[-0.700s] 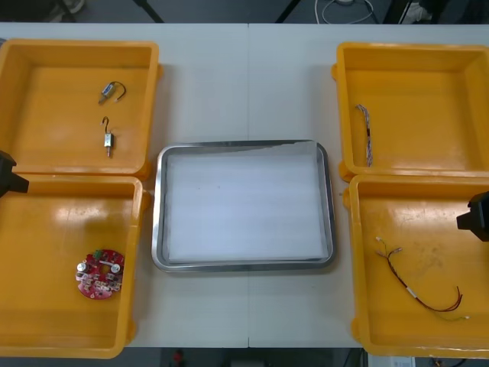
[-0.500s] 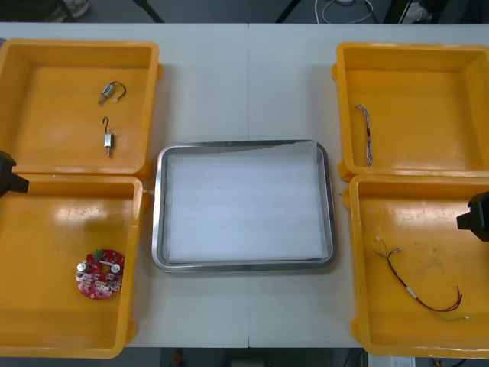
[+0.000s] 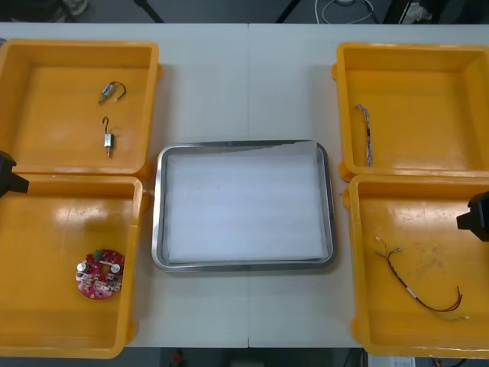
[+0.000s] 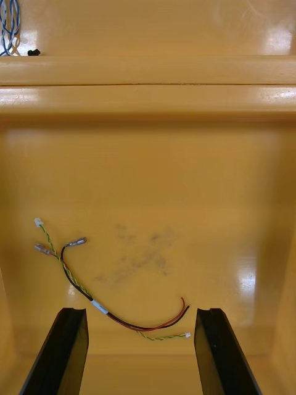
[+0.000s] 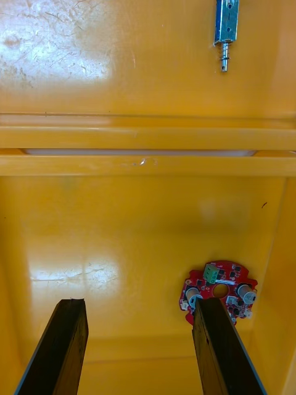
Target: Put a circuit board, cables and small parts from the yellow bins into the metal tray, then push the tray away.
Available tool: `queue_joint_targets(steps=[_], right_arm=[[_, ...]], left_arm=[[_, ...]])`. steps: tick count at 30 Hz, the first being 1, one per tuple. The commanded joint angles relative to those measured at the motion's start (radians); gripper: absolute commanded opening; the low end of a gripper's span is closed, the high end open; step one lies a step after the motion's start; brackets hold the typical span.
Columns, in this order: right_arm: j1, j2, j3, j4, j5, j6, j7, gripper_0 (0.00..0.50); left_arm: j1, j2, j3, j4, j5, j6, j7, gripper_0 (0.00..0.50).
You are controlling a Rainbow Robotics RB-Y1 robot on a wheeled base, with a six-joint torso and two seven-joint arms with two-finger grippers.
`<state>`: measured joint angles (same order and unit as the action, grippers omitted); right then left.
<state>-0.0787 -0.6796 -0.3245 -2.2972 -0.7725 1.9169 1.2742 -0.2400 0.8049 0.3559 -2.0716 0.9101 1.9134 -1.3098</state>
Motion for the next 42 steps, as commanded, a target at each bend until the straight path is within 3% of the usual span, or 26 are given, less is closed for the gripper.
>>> queue_joint_targets(steps=[1, 42], right_arm=[[0.011, -0.035, -0.031, -0.004, -0.008, 0.003, -0.027, 0.500], [0.011, -0.035, -0.031, -0.004, -0.008, 0.003, -0.027, 0.500]], left_arm=[[0.014, 0.039, 0.017, -0.030, 0.007, 0.006, -0.060, 0.500], [0.014, 0.039, 0.017, -0.030, 0.007, 0.006, -0.060, 0.500]])
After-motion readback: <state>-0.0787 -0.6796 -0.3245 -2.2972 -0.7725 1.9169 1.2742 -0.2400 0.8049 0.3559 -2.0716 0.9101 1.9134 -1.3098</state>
